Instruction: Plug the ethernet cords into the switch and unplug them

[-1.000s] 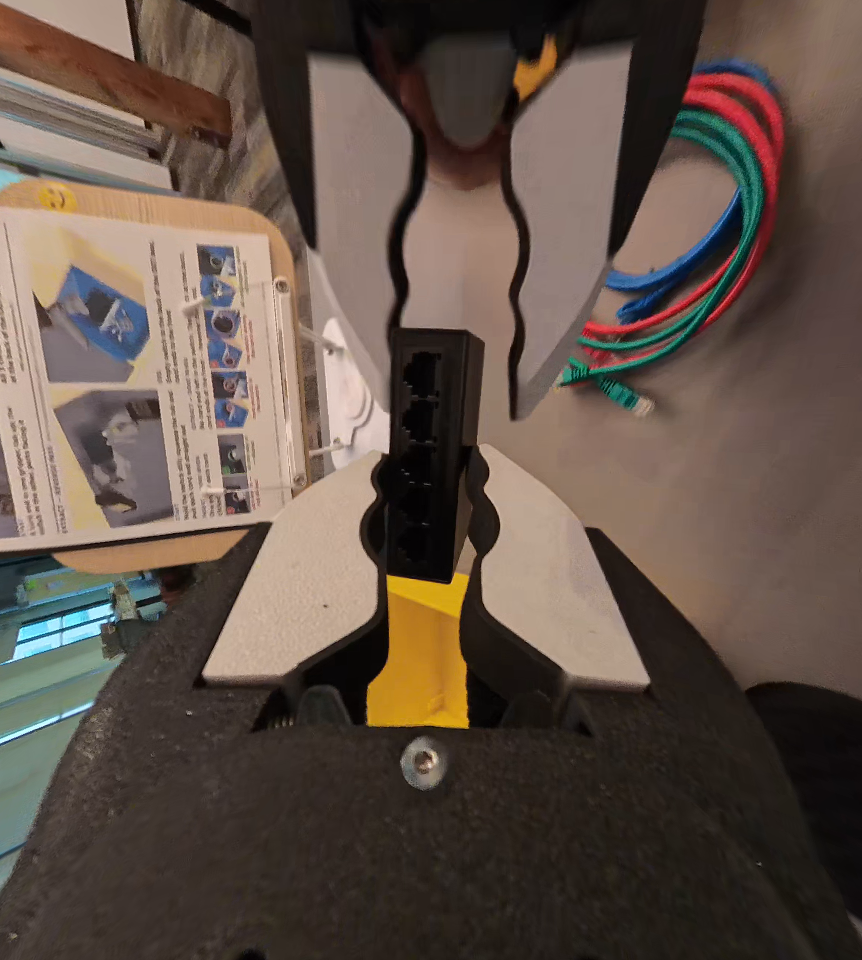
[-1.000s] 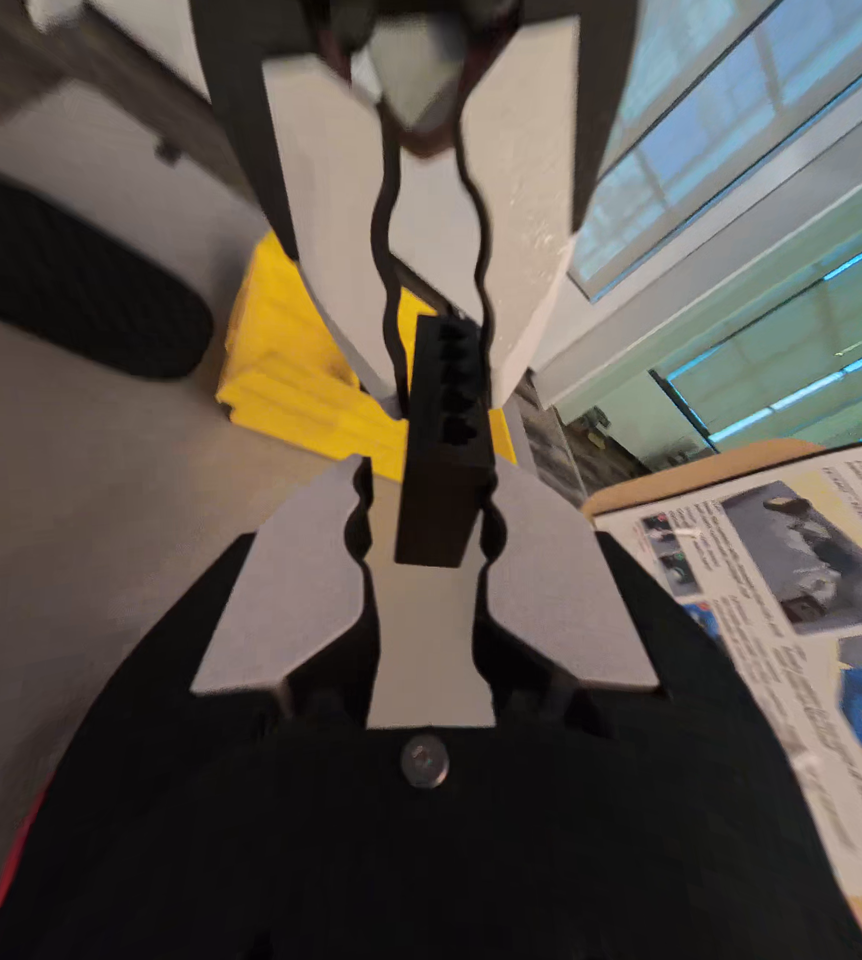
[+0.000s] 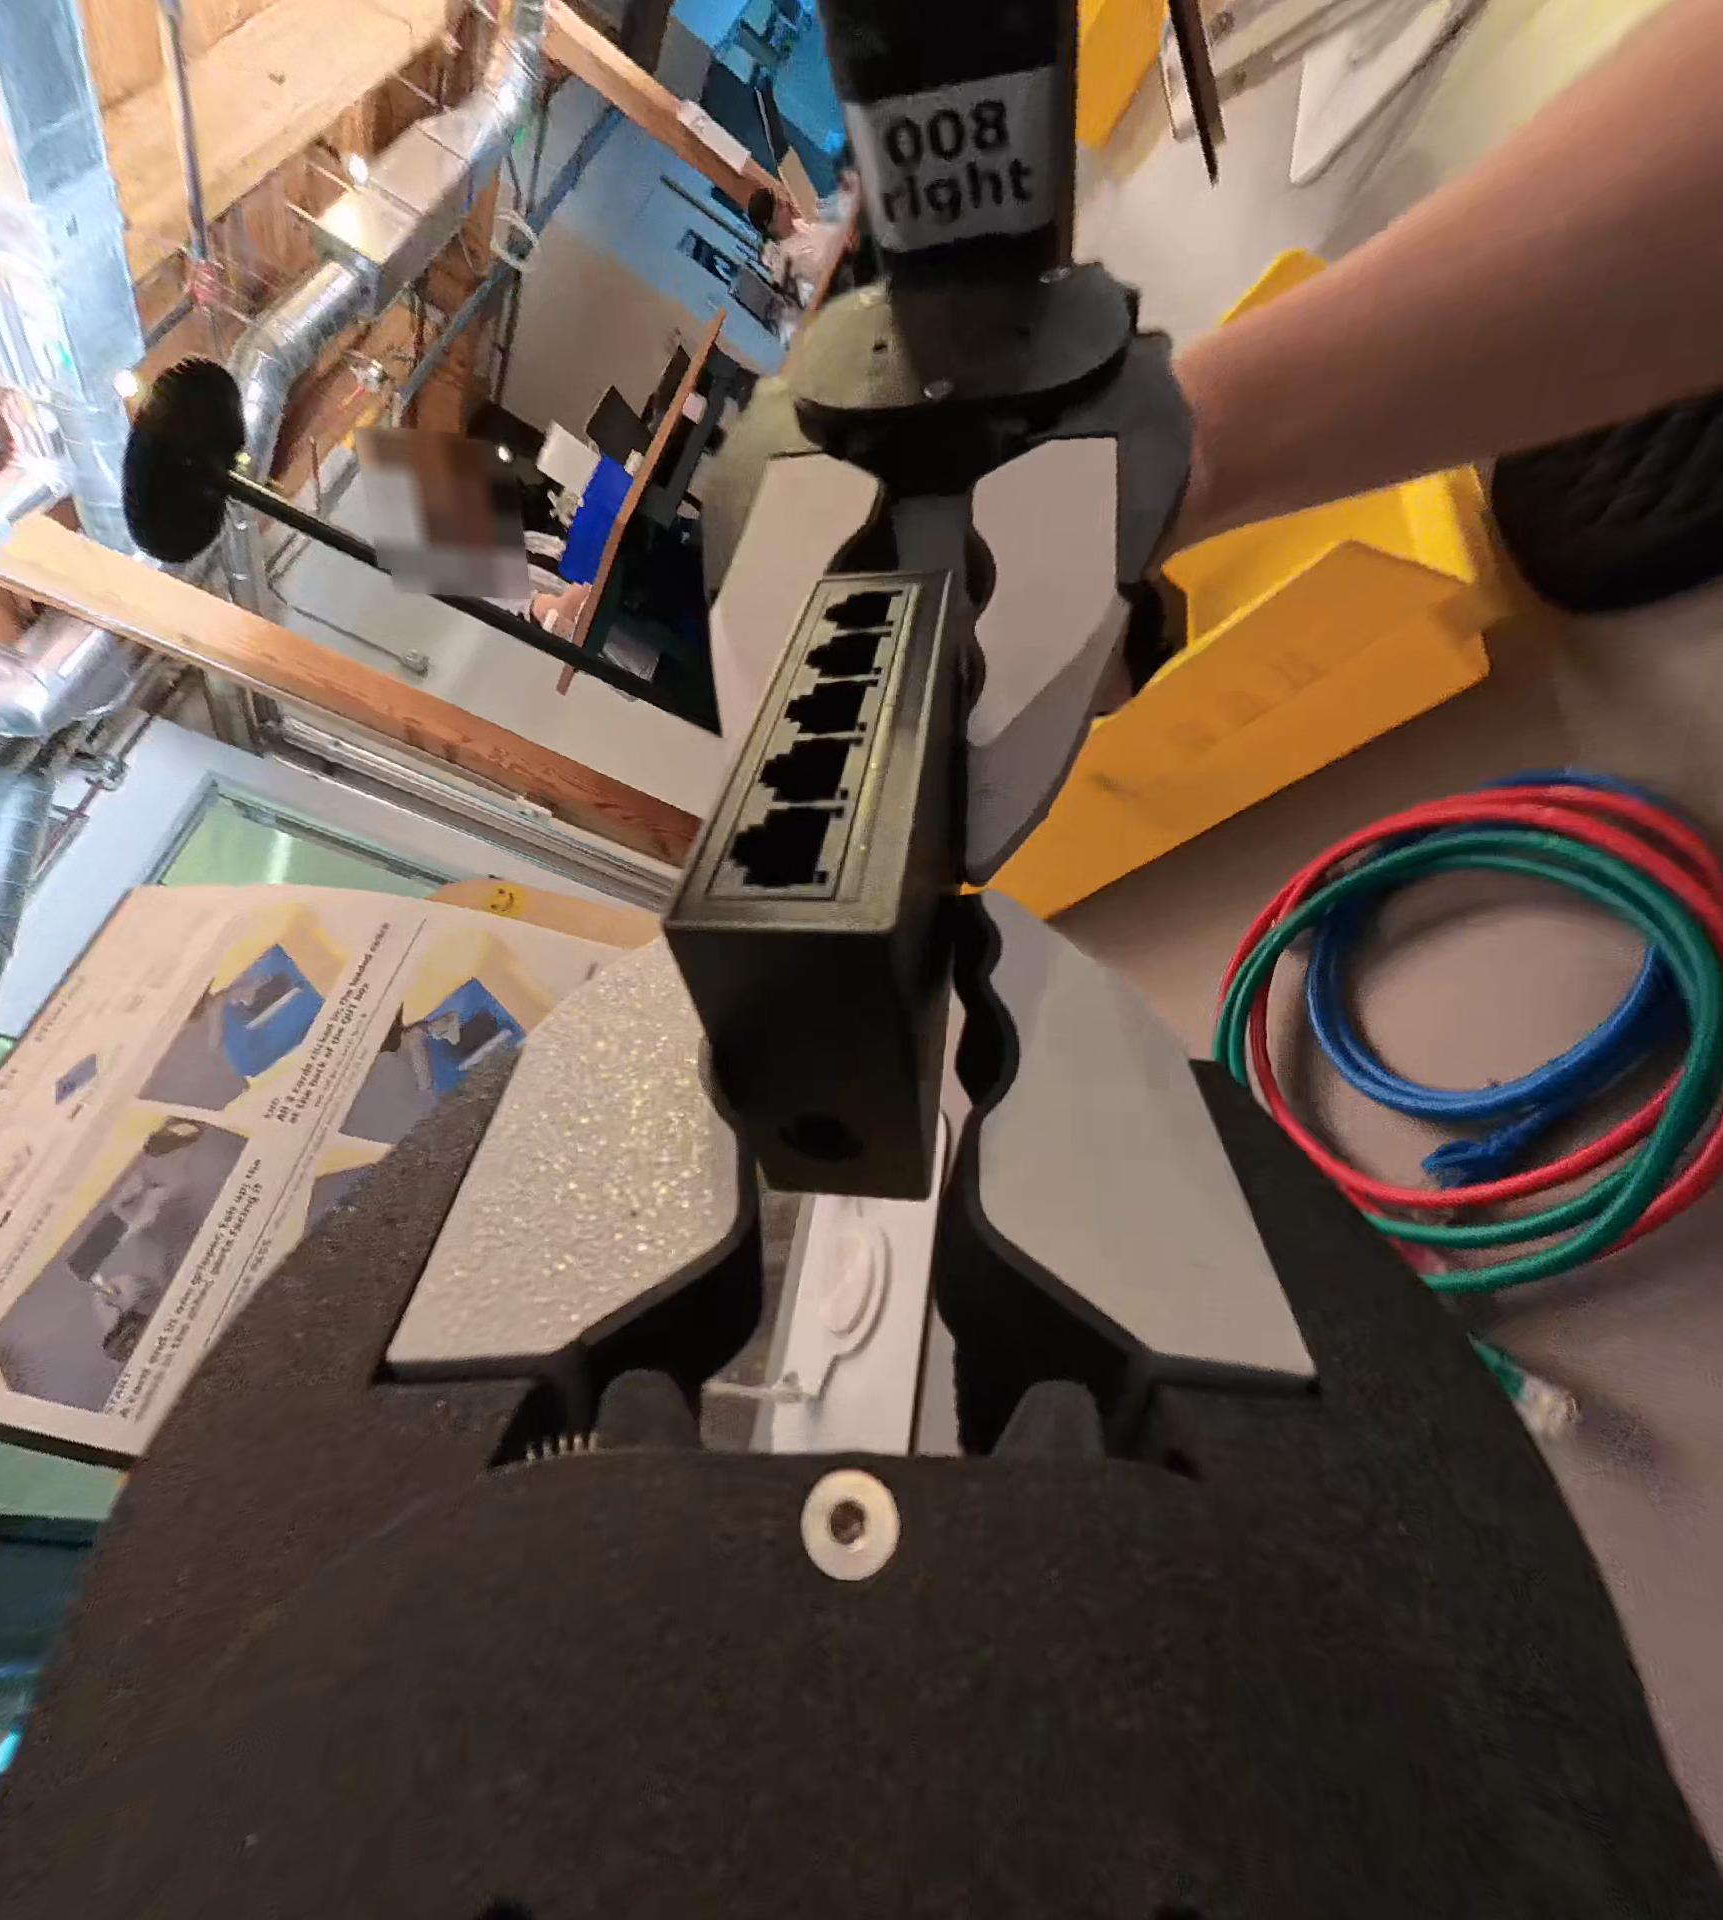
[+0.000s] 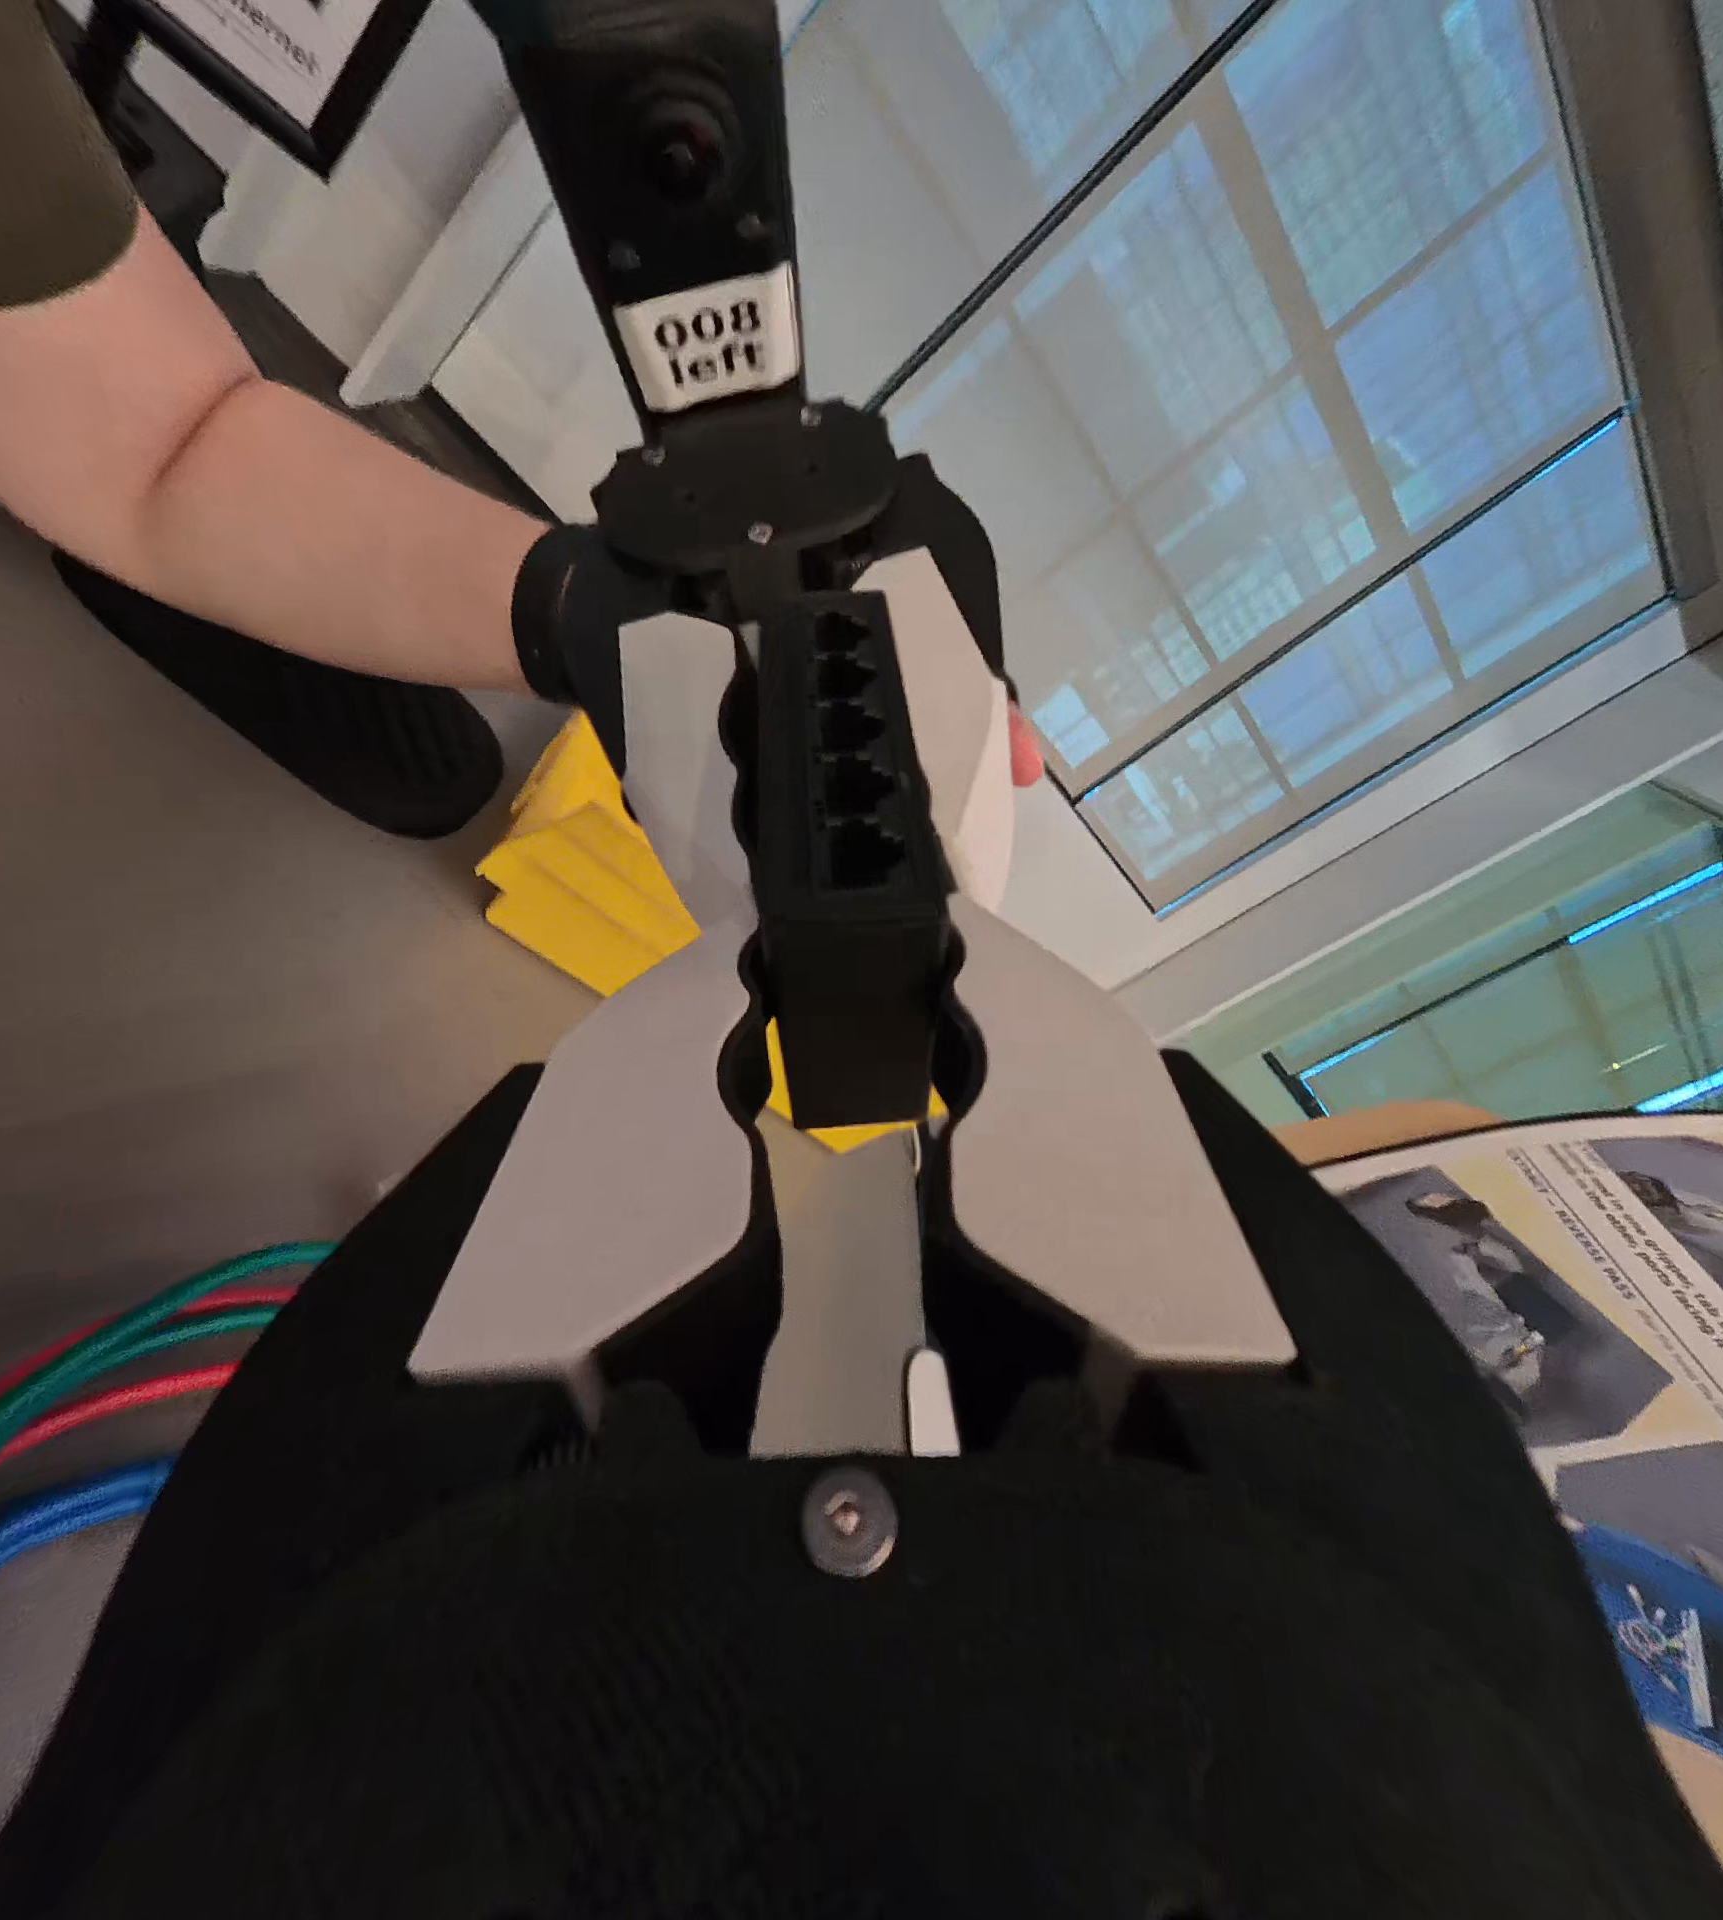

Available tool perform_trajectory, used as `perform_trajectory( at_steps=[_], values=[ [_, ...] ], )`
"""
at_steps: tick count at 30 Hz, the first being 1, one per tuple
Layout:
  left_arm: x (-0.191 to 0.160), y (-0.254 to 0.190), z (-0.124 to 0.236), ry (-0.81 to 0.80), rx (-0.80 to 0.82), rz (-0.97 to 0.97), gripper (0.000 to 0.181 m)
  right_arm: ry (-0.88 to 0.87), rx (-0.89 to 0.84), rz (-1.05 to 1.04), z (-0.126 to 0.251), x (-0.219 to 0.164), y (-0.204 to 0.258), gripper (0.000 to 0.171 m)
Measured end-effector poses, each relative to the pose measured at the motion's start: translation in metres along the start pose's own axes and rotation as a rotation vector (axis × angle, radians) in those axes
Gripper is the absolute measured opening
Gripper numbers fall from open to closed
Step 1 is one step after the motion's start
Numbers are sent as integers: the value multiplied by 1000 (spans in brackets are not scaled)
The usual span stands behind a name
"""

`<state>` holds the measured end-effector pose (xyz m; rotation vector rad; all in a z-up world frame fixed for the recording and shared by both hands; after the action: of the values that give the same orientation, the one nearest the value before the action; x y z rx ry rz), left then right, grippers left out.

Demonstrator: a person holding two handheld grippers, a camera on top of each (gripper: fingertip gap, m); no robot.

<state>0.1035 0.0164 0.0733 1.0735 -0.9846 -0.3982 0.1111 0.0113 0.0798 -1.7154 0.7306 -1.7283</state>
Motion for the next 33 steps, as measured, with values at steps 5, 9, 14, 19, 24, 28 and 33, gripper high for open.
perform_trajectory(
  at_steps=[5, 9, 14, 19, 24, 28, 33],
  values=[
    [-21, 3, 4, 86, 25, -40, 30, 108, -84, 51, -2, -6, -10, 42],
    [-30, 4, 6, 133, 26, -43, 29, 189, -120, 199, -2, 8, -10, 42],
    [-32, -3, 3, 183, 8, -92, 29, 515, -93, 473, -7, -13, 0, 32],
    [-29, -10, 1, 172, -4, -108, 29, 617, -66, 438, -8, -21, 4, 30],
    [-22, -8, -1, 108, 17, -39, 48, 624, -50, 515, -1, -16, 4, 29],
    [-16, -7, 2, 40, 73, -81, 37, 606, -58, 499, 0, -13, 3, 29],
    [-24, -8, 0, 105, 86, -157, 29, 597, -49, 486, 0, -13, 5, 28]
  ],
)
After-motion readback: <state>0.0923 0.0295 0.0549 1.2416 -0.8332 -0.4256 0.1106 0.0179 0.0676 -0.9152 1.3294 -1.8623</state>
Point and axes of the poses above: each gripper's, where its closed fingertips meet, z back along the fingers, x out of its top, y = z × x across the jaws, the point moved 1 cm from there along z, back along the fingers, and after that the axes turned 2 degrees about -z, right-handed, at the moved point
